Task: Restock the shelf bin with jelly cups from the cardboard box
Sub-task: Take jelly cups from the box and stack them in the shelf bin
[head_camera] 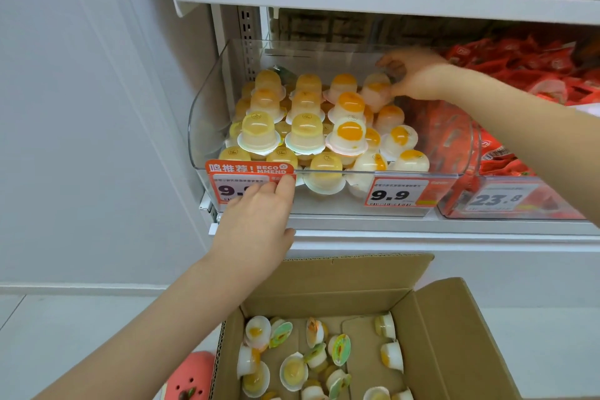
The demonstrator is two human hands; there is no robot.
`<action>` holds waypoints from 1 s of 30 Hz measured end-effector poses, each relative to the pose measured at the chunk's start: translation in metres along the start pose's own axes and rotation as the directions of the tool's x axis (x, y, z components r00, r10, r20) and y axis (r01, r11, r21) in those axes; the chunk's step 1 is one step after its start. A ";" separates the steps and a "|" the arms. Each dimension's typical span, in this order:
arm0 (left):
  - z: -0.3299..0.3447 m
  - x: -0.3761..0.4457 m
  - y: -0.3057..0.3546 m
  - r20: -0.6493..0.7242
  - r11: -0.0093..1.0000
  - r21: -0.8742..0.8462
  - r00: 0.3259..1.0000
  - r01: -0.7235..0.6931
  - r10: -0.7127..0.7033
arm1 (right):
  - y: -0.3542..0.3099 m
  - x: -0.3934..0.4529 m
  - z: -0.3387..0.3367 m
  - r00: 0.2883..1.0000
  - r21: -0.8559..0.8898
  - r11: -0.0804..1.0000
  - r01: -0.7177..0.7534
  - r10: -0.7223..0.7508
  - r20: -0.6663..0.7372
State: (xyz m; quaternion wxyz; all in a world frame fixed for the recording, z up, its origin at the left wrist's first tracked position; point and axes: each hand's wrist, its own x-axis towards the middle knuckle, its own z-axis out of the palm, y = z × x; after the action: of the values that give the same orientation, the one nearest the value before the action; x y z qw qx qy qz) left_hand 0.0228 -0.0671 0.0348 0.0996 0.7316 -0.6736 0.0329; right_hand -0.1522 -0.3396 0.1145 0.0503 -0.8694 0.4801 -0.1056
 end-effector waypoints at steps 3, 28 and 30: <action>0.008 -0.006 -0.002 0.010 1.000 -0.019 1.000 0.009 -0.009 | -0.012 -0.068 -0.002 0.939 0.119 0.984 0.131 -0.085 -0.332; 0.285 -0.133 0.003 0.782 0.858 -0.278 0.621 0.433 -0.060 | -0.027 -0.308 0.333 0.713 0.183 0.982 -0.039 -0.102 0.694; 0.302 -0.139 0.013 0.803 0.829 -0.290 0.593 0.478 -0.061 | -0.035 -0.299 0.354 0.759 0.196 0.974 -0.109 -0.046 0.650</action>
State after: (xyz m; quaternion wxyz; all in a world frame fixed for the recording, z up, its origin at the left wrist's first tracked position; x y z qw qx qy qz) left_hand -0.0282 0.0106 -0.2849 -0.0135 0.7228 -0.5130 -0.4628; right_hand -0.1959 -0.0729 -0.2635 0.3123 -0.8323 0.4325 0.1504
